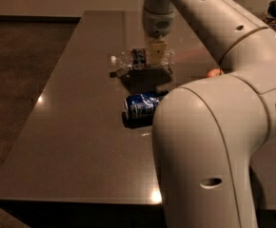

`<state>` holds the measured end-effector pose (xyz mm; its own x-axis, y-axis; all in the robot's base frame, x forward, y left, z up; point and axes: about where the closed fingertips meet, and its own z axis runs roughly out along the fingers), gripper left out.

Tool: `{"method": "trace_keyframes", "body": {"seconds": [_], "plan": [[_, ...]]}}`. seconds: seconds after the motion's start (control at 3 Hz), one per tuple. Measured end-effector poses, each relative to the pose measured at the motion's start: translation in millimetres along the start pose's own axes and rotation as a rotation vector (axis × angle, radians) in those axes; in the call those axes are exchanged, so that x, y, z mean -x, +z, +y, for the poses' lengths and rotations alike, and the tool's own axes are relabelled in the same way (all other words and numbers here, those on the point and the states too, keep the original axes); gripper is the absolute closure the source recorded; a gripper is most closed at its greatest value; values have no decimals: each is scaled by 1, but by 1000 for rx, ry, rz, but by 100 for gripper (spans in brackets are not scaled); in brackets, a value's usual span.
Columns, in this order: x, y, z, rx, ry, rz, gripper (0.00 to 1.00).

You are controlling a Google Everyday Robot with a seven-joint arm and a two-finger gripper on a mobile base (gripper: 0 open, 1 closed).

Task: Move water bottle near apple

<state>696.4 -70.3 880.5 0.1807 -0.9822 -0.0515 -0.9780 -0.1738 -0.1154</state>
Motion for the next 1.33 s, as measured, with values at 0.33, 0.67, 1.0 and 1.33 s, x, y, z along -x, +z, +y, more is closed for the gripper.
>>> {"method": "trace_keyframes", "body": {"seconds": [0.33, 0.67, 1.0, 1.33], "plan": [[-31, -5, 22, 20, 87, -13, 100], [-53, -8, 36, 32, 157, -14, 100], [-68, -4, 41, 47, 223, -2, 87], [-77, 1, 42, 60, 279, 4, 63]]}}
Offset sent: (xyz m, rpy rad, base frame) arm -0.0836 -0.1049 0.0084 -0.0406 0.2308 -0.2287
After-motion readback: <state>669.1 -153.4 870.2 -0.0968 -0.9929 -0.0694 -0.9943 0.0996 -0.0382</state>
